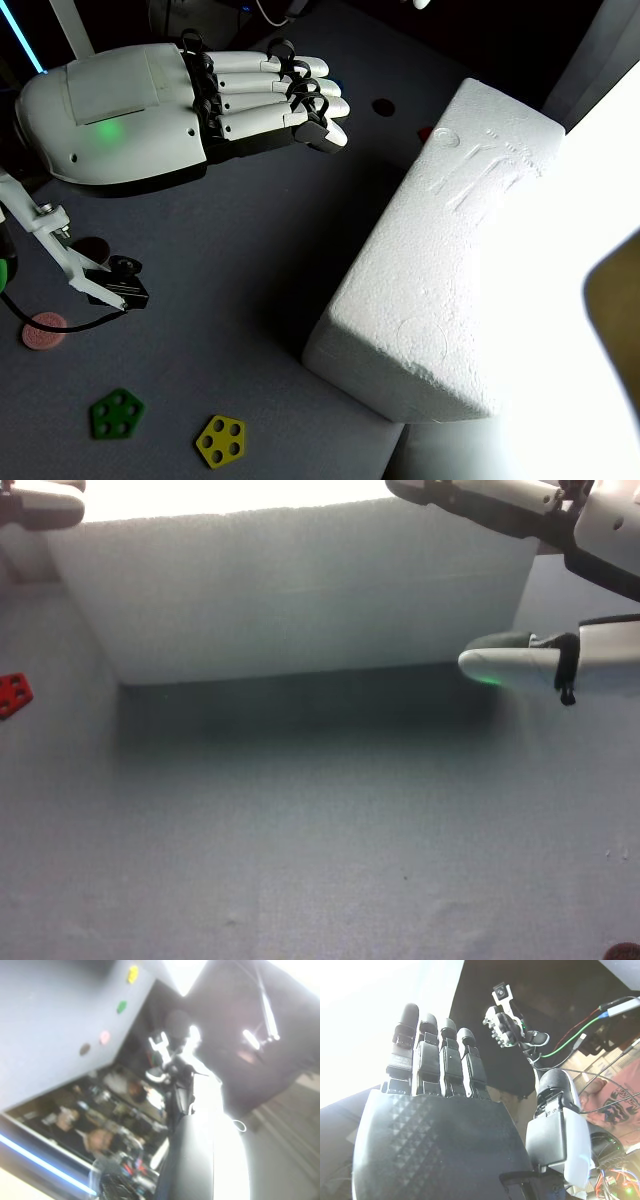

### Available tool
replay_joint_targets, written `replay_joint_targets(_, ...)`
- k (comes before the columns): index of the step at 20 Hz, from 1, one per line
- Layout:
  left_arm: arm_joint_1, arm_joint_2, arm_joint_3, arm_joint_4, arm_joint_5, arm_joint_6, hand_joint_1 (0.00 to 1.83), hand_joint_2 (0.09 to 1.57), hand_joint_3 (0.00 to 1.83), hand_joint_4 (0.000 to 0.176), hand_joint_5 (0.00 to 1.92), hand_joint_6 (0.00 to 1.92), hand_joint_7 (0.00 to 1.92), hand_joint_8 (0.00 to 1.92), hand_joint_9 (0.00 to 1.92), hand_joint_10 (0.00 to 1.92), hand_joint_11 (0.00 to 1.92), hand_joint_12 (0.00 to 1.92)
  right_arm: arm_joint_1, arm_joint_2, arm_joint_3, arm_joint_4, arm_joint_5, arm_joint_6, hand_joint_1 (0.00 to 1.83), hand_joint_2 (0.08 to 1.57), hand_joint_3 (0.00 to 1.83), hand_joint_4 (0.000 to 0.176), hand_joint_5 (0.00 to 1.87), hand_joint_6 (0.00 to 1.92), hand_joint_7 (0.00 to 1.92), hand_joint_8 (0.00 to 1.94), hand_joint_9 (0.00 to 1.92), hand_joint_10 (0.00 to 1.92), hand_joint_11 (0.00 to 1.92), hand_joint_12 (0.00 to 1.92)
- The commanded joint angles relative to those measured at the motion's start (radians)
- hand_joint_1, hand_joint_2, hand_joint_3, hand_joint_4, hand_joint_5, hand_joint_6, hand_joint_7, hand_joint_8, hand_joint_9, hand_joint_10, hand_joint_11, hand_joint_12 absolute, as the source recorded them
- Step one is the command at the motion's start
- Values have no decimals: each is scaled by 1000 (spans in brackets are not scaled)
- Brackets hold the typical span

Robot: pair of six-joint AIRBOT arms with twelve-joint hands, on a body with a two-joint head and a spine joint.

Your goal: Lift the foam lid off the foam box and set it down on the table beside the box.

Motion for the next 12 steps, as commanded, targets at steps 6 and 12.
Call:
replay_joint_targets(6,-15,27,-32,-90,128,-71,0,1134,0,26,46,3,0,0,6,1,0,492,7,15,-7,42,121,2,363,1153,0,0,76,1,7,0,35,1,0,378)
replay_joint_targets(12,-14,33,-62,-86,438,-109,0,1146,1,37,37,4,0,0,0,0,0,516,28,31,-10,111,112,1,372,1160,0,0,81,0,7,2,49,2,0,480)
